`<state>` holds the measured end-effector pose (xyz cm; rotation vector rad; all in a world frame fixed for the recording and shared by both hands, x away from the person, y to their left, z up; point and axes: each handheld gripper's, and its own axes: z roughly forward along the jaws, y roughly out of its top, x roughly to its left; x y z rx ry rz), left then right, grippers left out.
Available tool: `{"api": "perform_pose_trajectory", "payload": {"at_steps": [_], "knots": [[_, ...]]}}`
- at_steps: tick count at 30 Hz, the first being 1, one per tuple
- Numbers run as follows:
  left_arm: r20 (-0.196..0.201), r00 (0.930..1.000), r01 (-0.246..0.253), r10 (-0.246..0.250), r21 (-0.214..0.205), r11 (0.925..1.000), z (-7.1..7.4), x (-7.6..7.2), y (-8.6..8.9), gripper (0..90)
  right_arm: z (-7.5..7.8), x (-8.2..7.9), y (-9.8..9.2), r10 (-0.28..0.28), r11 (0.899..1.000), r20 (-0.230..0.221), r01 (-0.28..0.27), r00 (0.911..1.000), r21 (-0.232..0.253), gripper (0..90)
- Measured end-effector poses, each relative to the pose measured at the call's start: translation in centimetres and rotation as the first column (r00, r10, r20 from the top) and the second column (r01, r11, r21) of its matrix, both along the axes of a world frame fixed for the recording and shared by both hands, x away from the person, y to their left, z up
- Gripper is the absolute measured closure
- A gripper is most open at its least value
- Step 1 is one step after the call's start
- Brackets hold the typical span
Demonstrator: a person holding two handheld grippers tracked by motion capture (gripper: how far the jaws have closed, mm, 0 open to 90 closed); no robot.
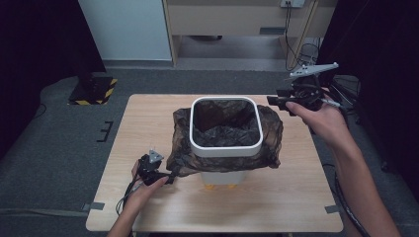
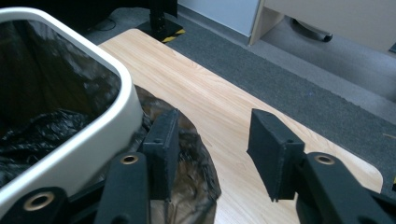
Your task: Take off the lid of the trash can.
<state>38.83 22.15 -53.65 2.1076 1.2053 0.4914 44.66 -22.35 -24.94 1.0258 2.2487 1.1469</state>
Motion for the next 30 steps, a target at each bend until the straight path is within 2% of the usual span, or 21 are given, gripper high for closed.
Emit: {"api": "perform_pose_trajectory", "payload": {"at_steps": [6,18,25,30], "knots": [[0.003,1.0,-0.006,0.006,-0.008,0.9999,0.0,0.0,-0.1,0.0,0.8,0.0,1.0,0.023,1.0,0.011,-0.023,0.9997,0.01,55.8],[0.004,1.0,-0.003,0.004,-0.005,1.0,0.0,0.0,0.0,0.0,1.5,-0.2,2.7,0.063,0.998,0.012,-0.063,0.9979,0.017,59.4],[0.008,1.0,-0.005,0.005,-0.006,1.0,-0.1,0.0,-0.1,0.0,1.2,0.1,4.0,0.093,0.995,0.0,-0.093,0.9956,0.021,58.4],[0.006,1.0,-0.003,0.003,-0.005,1.0,0.0,0.0,-0.1,0.0,0.5,0.5,5.0,0.111,0.994,-0.017,-0.111,0.9937,0.003,55.7]]}}
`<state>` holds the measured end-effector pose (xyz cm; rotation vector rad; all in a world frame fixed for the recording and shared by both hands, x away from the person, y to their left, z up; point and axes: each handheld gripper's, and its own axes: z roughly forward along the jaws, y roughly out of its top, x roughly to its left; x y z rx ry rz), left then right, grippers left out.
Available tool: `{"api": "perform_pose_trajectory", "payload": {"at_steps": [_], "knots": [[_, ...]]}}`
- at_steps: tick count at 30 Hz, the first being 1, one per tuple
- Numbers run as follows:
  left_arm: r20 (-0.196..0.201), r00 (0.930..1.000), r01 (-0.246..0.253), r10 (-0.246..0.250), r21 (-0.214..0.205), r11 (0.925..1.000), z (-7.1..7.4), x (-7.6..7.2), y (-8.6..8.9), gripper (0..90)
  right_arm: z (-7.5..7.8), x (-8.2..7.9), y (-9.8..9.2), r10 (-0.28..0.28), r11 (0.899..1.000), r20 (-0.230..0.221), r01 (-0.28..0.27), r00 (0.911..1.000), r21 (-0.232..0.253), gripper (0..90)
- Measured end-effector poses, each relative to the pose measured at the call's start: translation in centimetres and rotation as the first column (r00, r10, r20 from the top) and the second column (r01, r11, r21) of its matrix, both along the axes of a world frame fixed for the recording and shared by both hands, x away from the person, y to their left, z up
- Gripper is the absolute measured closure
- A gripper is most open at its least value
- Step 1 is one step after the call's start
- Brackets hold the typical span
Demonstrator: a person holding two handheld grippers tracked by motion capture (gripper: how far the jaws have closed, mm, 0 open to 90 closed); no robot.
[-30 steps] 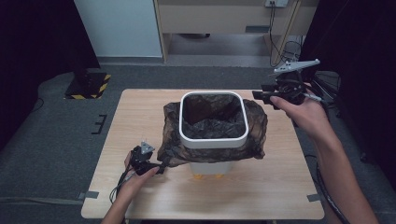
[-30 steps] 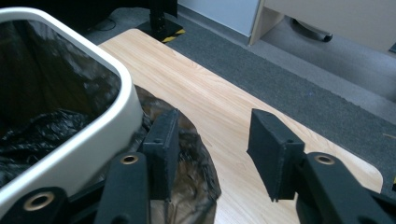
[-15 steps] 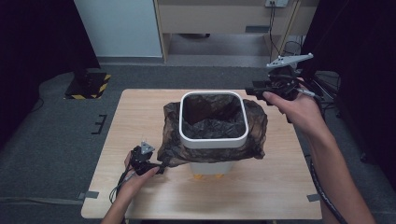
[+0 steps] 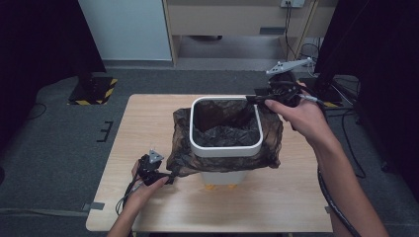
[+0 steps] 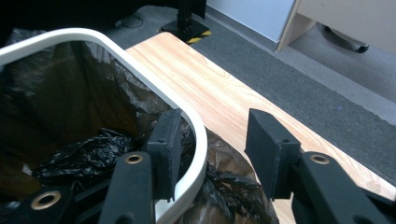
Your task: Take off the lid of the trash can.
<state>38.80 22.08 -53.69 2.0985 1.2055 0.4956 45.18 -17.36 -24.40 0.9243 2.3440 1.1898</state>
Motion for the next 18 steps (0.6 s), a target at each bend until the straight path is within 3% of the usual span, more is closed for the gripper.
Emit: {"api": "perform_pose_trajectory", "payload": {"at_steps": [10,18], "knots": [[-0.001,1.0,0.005,-0.005,0.005,1.0,0.0,0.0,0.0,0.0,-1.2,0.8,1.2,0.012,0.999,-0.025,-0.013,0.9996,-0.05,62.0],[-0.002,1.0,0.007,-0.007,0.004,1.0,0.0,0.0,0.0,0.0,-1.6,0.9,1.7,0.024,0.998,-0.052,-0.027,0.9984,-0.057,72.3]]}}
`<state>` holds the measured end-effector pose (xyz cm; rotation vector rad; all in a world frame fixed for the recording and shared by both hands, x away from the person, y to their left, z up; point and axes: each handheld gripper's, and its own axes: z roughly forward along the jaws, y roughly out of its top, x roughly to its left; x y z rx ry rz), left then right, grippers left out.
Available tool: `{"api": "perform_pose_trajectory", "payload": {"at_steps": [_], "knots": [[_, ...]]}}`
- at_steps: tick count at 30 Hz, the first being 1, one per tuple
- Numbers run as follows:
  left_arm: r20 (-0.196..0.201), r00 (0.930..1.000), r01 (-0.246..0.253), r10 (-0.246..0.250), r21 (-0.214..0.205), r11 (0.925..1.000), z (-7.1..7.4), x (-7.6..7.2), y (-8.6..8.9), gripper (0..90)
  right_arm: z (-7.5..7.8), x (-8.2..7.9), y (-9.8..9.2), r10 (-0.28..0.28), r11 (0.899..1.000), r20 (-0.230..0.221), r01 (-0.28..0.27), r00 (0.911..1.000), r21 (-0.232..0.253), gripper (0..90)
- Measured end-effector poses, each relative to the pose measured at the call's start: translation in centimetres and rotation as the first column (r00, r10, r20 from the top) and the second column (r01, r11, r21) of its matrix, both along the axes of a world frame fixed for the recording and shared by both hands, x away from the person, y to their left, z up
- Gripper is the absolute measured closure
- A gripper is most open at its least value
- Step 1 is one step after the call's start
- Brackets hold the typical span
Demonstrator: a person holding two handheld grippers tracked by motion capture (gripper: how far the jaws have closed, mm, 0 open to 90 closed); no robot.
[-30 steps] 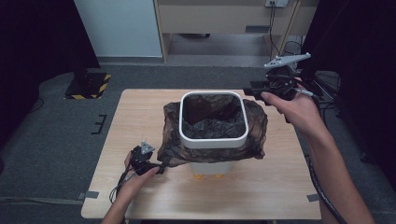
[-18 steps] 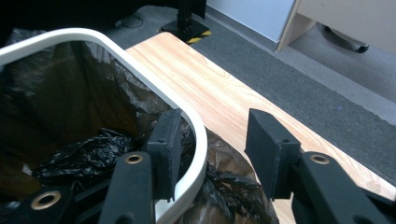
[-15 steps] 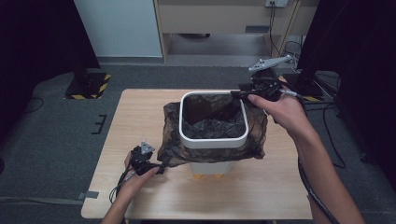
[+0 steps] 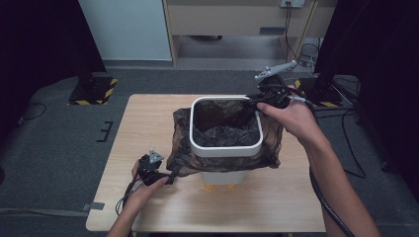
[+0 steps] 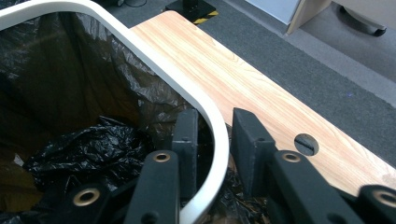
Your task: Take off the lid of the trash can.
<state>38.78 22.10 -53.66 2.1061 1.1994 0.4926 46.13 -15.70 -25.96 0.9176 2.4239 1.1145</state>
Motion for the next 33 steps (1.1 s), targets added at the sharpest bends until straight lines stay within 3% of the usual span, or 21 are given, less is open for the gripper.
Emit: {"api": "perform_pose_trajectory", "payload": {"at_steps": [5,16,23,33], "knots": [[0.003,1.0,0.002,-0.002,-0.003,1.0,0.0,0.0,0.0,0.0,-0.1,0.1,0.1,-0.003,1.0,-0.019,0.003,0.9998,0.012,77.0],[0.003,1.0,0.003,-0.003,-0.002,1.0,0.0,0.0,0.0,0.0,0.1,0.2,0.0,-0.009,1.0,-0.055,0.011,0.9984,0.027,77.1],[0.002,1.0,0.003,-0.003,-0.002,1.0,0.0,0.0,0.0,0.0,0.4,0.4,-0.4,-0.011,0.998,-0.084,0.017,0.9964,0.067,76.8],[0.002,1.0,0.003,-0.003,-0.002,1.0,0.0,0.0,0.0,0.0,1.2,0.4,-0.6,-0.008,0.995,-0.085,0.016,0.9964,0.094,76.0]]}}
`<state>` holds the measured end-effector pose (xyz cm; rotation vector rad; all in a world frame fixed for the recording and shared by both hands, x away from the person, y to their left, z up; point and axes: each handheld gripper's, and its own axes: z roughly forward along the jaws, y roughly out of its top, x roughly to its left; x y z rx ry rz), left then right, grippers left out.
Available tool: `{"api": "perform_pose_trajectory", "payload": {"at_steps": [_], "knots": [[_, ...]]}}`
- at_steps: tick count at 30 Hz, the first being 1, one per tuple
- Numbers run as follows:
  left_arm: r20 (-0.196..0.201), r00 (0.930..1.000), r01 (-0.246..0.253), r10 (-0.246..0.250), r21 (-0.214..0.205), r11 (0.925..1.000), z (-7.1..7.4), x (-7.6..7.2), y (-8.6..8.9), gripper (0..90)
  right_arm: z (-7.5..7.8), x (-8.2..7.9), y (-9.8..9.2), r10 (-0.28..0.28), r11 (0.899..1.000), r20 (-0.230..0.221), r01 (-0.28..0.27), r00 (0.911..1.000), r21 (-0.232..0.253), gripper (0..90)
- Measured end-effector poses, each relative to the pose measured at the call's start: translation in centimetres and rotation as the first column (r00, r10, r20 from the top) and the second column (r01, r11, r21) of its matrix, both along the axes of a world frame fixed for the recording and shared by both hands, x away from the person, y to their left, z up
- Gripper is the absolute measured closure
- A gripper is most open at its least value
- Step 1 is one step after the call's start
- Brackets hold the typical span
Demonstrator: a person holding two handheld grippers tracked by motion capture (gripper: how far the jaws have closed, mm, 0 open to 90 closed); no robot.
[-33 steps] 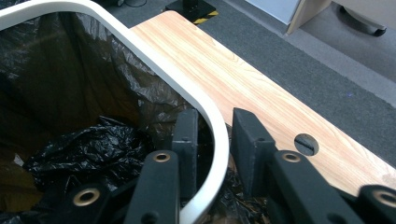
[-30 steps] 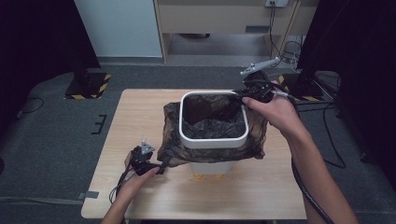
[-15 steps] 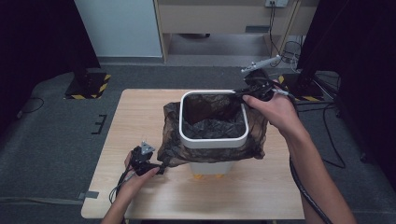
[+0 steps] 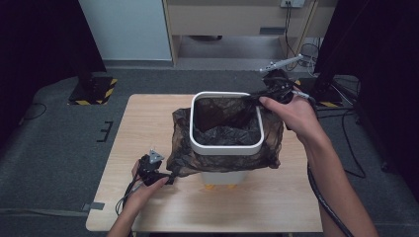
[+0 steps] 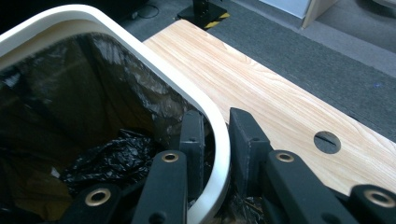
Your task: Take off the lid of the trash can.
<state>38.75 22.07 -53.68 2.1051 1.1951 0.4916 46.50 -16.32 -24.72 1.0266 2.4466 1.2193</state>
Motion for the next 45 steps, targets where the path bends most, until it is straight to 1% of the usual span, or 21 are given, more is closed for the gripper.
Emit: {"api": "perform_pose_trajectory", "payload": {"at_steps": [6,10,17,21,26,33,38,41,45], "knots": [[-0.002,1.0,0.002,-0.002,0.002,1.0,0.0,0.0,0.0,0.0,0.7,-0.1,0.0,-0.002,1.0,0.003,0.002,1.0,-0.011,77.1],[-0.005,1.0,0.003,-0.003,0.003,1.0,0.0,0.0,0.0,0.0,0.8,0.1,-0.2,-0.004,1.0,-0.004,0.004,1.0,0.001,78.4],[-0.003,1.0,0.002,-0.002,0.002,1.0,0.0,0.0,0.0,0.0,1.6,-0.3,-0.9,-0.012,1.0,0.013,0.012,0.9998,0.025,79.1],[-0.004,1.0,0.002,-0.002,0.002,1.0,0.0,0.0,0.0,0.0,2.2,-0.5,-1.8,-0.031,0.999,0.034,0.03,0.9989,0.045,79.3],[-0.006,1.0,0.004,-0.004,0.004,1.0,0.1,0.1,0.0,0.0,2.6,-0.7,-3.1,-0.056,0.996,0.036,0.054,0.9978,0.066,79.5],[-0.006,1.0,0.007,-0.007,0.003,1.0,0.0,0.1,0.0,0.0,2.5,-1.0,-4.9,-0.084,0.994,0.03,0.081,0.9961,0.079,79.7],[-0.003,1.0,0.001,-0.001,0.002,1.0,0.0,0.1,0.0,0.0,2.2,-1.3,-6.2,-0.098,0.992,0.03,0.095,0.9948,0.085,79.7],[-0.002,1.0,-0.001,0.001,-0.002,1.0,0.0,0.0,0.0,0.0,2.1,-1.6,-7.2,-0.116,0.989,0.024,0.113,0.993,0.099,79.7],[-0.005,1.0,0.0,0.0,0.0,1.0,0.0,0.0,0.0,0.0,2.0,-1.8,-8.6,-0.132,0.987,0.035,0.128,0.9906,0.1,79.7]]}}
